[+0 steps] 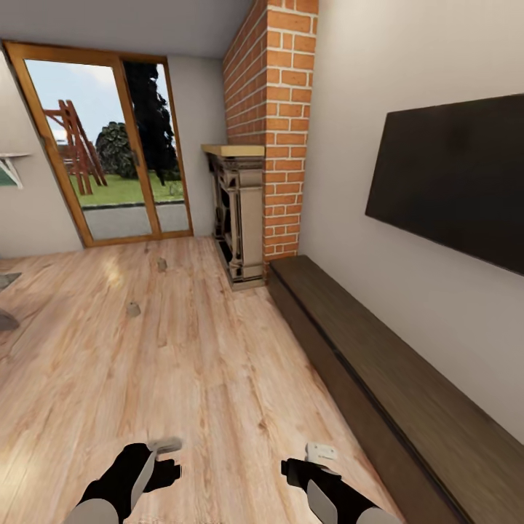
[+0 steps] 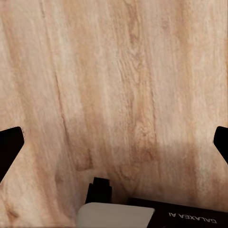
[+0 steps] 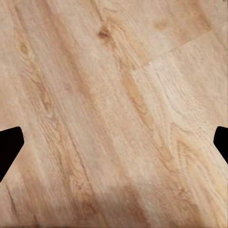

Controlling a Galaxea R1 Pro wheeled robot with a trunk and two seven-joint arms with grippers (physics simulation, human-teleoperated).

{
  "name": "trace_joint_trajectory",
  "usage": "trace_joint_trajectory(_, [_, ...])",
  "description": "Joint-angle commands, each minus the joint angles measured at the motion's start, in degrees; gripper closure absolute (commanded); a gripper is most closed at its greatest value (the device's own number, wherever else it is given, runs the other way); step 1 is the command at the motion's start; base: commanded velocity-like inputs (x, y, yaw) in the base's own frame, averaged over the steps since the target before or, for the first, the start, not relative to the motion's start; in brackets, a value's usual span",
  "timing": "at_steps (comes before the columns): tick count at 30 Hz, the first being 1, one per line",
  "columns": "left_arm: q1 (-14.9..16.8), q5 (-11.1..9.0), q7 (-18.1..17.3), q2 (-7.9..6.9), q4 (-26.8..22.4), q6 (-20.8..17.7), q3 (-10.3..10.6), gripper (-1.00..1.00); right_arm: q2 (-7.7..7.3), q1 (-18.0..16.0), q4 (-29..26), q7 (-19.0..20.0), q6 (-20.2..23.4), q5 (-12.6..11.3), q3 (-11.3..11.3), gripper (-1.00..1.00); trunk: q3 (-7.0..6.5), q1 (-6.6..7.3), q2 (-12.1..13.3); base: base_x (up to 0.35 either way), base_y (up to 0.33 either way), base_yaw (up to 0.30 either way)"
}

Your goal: Place each of the two pumpkins and all three candles from the living room inside a cabinet in the living room (use any cabinet), then make sure every cabinet is closed, and position the cauldron so it is next to a table in the living room.

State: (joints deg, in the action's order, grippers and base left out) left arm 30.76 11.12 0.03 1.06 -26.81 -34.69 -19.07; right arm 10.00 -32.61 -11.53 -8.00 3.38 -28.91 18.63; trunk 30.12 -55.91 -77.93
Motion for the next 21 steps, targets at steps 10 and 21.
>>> trace_joint_trajectory(10, [0.0, 0.03, -0.01, -0.01, 0.0, -0.02, 0.0, -1.0, 0.0, 0.0, 0.02, -1.03, 0.5, -0.06, 0.0, -1.0, -1.8, 2.2, 4.03, 0.0, 0.0, 0.292])
trace_joint_trajectory(21, [0.0, -0.16, -0.19, -0.01, 0.0, -0.1, 0.0, -1.0, 0.0, 0.0, 0.02, -2.83, 0.82, -0.11, 0.0, -1.0, -2.52, 3.08, 5.63, 0.0, 0.0, 0.293])
